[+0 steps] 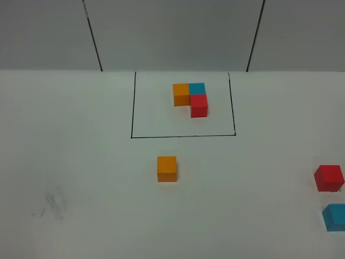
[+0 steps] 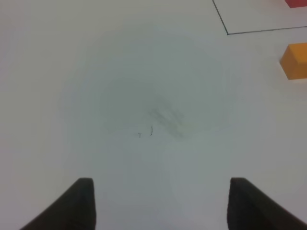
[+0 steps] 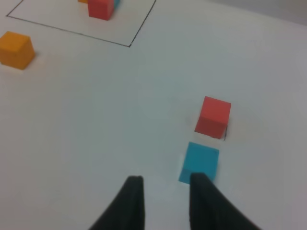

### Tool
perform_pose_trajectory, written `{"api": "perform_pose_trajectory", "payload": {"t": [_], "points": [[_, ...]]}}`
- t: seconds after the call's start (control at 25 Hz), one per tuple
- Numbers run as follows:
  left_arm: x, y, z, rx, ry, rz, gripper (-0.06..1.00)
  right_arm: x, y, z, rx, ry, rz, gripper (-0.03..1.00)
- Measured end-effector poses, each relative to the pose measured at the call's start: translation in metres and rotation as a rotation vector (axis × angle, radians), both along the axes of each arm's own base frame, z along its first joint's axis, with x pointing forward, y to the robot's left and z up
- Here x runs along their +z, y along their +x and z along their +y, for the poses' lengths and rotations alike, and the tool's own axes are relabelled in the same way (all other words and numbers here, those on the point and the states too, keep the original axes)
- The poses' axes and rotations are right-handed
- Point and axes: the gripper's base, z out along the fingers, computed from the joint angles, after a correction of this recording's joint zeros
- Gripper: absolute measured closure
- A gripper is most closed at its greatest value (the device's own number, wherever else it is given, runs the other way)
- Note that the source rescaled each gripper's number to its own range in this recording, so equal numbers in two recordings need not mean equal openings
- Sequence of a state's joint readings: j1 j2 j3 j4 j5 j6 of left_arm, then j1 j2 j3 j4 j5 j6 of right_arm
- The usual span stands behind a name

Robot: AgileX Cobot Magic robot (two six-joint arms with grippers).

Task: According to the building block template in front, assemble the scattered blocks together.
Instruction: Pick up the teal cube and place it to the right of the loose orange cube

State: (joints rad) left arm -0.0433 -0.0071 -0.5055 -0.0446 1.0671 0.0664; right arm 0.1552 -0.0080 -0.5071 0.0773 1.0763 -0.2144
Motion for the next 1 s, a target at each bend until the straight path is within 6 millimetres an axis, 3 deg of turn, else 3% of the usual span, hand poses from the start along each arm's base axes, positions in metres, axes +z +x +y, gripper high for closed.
{"api": "perform_pose_trajectory", "payload": {"t": [0.56,0.72,1.0], "points": [[0.0,0.0,0.0,0.0,0.0,0.0,0.61,0.0,0.0001,-0.0003,-0.018,0.029,0.007,0.94],[0.0,0.0,0.0,0.0,0.0,0.0,0.61,0.0,0.0001,-0.0007,-0.041,0.062,0.015,0.74],[0.0,0.0,0.0,0.0,0.0,0.0,0.61,0.0,0.0018,-0.0089,-0.176,0.124,0.023,0.18]]}}
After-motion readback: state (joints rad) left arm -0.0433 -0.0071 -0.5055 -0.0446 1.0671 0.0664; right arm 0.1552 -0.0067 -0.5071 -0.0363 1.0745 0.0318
